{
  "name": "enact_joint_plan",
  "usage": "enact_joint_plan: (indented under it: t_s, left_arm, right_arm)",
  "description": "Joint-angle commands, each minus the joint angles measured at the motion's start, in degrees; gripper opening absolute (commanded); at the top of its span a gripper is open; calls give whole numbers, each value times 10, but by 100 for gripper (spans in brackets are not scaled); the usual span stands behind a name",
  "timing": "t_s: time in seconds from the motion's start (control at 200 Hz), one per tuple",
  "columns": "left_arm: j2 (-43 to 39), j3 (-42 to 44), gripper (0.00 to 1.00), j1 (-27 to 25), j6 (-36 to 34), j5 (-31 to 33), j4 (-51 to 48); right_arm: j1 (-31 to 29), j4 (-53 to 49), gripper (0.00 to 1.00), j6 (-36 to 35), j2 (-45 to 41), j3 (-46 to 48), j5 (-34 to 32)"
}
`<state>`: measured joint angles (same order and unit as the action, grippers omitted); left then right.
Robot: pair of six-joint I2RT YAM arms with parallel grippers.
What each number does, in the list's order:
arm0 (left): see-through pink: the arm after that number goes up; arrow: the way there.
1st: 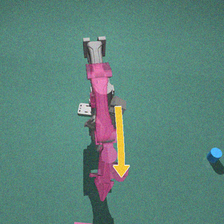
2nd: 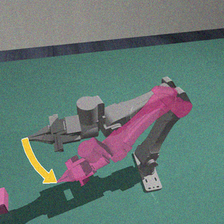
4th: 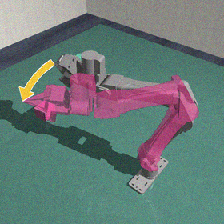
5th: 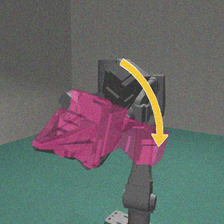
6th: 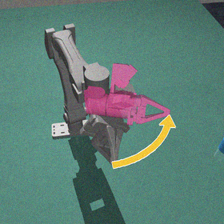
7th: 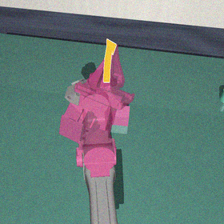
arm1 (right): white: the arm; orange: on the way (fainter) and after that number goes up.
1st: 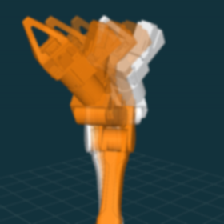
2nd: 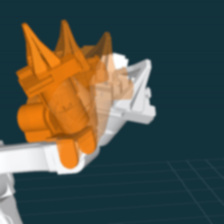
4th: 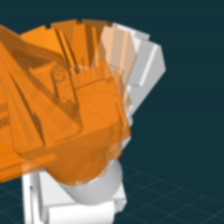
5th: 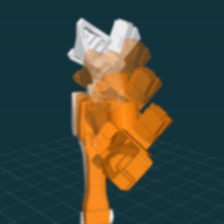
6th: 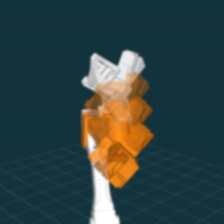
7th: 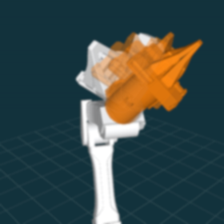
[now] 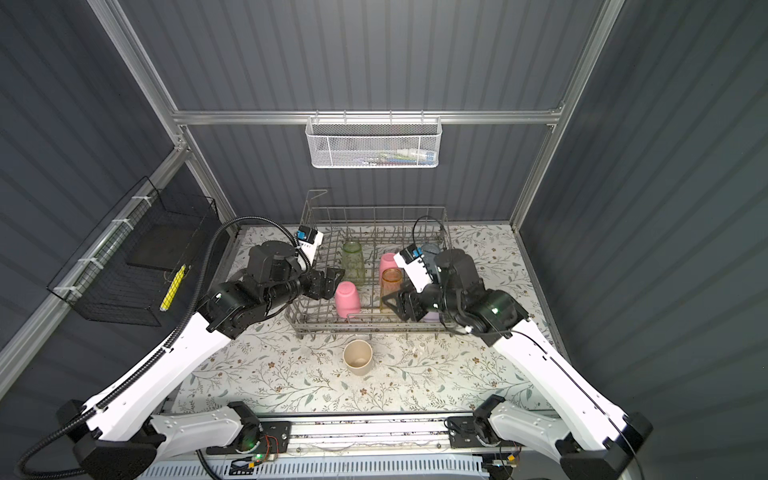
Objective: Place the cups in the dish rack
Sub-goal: 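Move the open right gripper down to the beige cup on the table, then close the right gripper on the beige cup's rim and lift it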
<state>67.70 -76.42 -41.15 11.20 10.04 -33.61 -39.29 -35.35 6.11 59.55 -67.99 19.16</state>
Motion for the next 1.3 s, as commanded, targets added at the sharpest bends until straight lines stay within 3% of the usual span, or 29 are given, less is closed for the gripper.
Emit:
enact_joint_plan:
  t_s: [0.0, 0.225, 0.39, 0.836, 1.296]
  left_arm:
    - [12, 2, 88, 3, 11, 55, -21]
    - [35, -39, 89, 31, 29, 97, -4]
    - [44, -39, 91, 44, 44, 106, 12]
    - [35, -26, 93, 55, 47, 91, 23]
    - [31, -14, 93, 58, 41, 81, 27]
  right_arm:
    - [-57, -37, 68, -3, 1, 27, -35]
    - [-188, -58, 65, -12, 103, 40, -102]
    - [-241, -43, 65, -33, 171, 28, -118]
    - [-271, -36, 62, -68, 272, -5, -105]
    - [-273, -54, 43, -93, 351, -32, -118]
